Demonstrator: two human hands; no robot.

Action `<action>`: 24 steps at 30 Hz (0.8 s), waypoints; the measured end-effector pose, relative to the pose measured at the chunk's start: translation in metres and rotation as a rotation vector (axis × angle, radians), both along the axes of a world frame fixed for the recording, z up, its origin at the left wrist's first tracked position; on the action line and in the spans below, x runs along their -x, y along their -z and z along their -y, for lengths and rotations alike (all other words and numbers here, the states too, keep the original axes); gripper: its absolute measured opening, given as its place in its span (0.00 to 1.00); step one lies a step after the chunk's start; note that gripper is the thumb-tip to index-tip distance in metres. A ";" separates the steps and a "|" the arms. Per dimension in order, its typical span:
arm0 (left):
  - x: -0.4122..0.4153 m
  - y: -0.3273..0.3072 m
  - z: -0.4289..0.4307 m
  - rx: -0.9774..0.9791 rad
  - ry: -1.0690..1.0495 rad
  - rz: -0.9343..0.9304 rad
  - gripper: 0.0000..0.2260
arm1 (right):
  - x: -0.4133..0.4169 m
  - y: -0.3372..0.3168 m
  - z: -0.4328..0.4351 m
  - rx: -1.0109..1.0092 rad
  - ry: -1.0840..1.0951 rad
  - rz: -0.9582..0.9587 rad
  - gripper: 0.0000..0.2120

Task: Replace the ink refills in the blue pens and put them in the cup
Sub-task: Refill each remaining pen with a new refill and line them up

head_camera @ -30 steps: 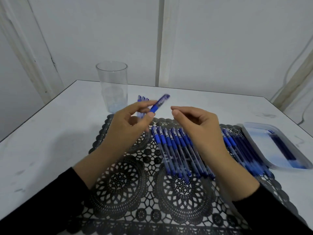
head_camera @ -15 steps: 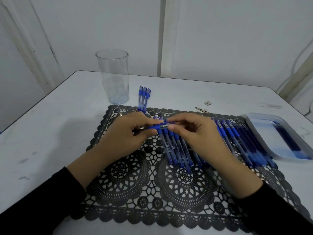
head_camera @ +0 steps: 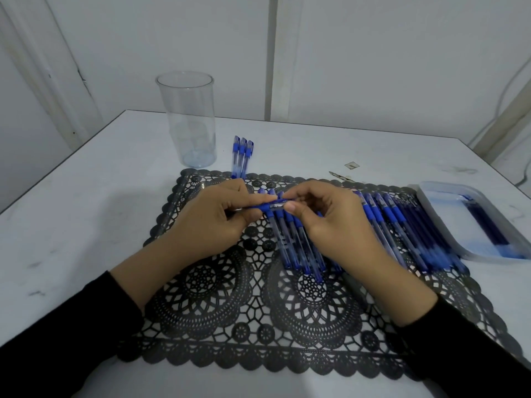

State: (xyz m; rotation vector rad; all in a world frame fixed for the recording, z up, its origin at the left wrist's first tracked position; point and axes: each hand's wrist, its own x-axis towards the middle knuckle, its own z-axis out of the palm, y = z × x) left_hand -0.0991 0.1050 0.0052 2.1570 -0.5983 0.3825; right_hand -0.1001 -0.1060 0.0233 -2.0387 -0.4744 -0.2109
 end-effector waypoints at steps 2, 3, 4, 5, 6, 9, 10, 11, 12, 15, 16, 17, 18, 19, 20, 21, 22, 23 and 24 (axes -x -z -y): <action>0.000 0.000 -0.003 -0.003 0.017 -0.012 0.22 | 0.000 -0.002 0.002 0.023 0.007 0.027 0.06; 0.000 0.000 -0.005 -0.005 0.021 -0.019 0.24 | -0.002 -0.004 0.005 0.024 0.022 0.034 0.07; 0.000 0.001 -0.008 -0.001 0.019 -0.022 0.27 | -0.004 -0.006 0.009 0.015 0.038 0.029 0.09; -0.001 0.001 -0.011 0.006 0.010 -0.023 0.28 | -0.007 -0.008 0.014 -0.004 0.054 0.017 0.09; -0.001 0.001 -0.012 0.015 -0.004 -0.027 0.28 | -0.010 -0.010 0.019 -0.028 0.066 0.001 0.10; -0.002 0.000 -0.012 0.026 -0.041 -0.034 0.26 | -0.017 -0.012 0.027 -0.059 0.076 -0.036 0.08; -0.002 -0.001 -0.012 0.021 -0.051 -0.035 0.23 | -0.017 -0.012 0.027 -0.053 0.069 -0.042 0.06; -0.001 -0.001 -0.011 0.022 -0.061 -0.038 0.21 | -0.017 -0.011 0.026 -0.045 0.059 -0.042 0.04; 0.000 -0.002 -0.011 0.036 -0.074 -0.045 0.20 | -0.016 -0.010 0.024 -0.040 0.048 -0.038 0.03; 0.001 -0.003 -0.012 0.100 -0.124 -0.057 0.16 | -0.013 -0.007 0.018 -0.014 0.025 -0.019 0.05; 0.002 -0.003 -0.012 0.116 -0.149 -0.060 0.15 | -0.012 -0.005 0.014 0.004 0.017 -0.008 0.05; 0.001 -0.003 -0.013 0.139 -0.176 -0.067 0.13 | -0.010 -0.003 0.010 0.028 0.007 0.013 0.06; 0.001 -0.003 -0.013 0.170 -0.202 -0.079 0.12 | -0.009 -0.001 0.006 0.062 0.000 0.045 0.06; 0.002 -0.004 -0.013 0.209 -0.225 -0.092 0.11 | -0.008 0.001 0.001 0.103 -0.004 0.082 0.06; 0.002 -0.004 -0.013 0.244 -0.246 -0.098 0.10 | -0.007 0.003 -0.004 0.145 -0.007 0.122 0.06; 0.002 -0.005 -0.013 0.270 -0.265 -0.095 0.10 | -0.006 0.005 -0.009 0.185 -0.010 0.164 0.06; 0.002 -0.005 -0.013 0.287 -0.283 -0.092 0.10 | -0.006 0.006 -0.013 0.222 -0.014 0.215 0.06; 0.002 -0.005 -0.013 0.302 -0.300 -0.095 0.10 | -0.006 0.008 -0.017 0.260 -0.018 0.269 0.07; 0.002 -0.005 -0.014 0.312 -0.313 -0.105 0.09 | -0.006 0.010 -0.020 0.298 -0.023 0.315 0.07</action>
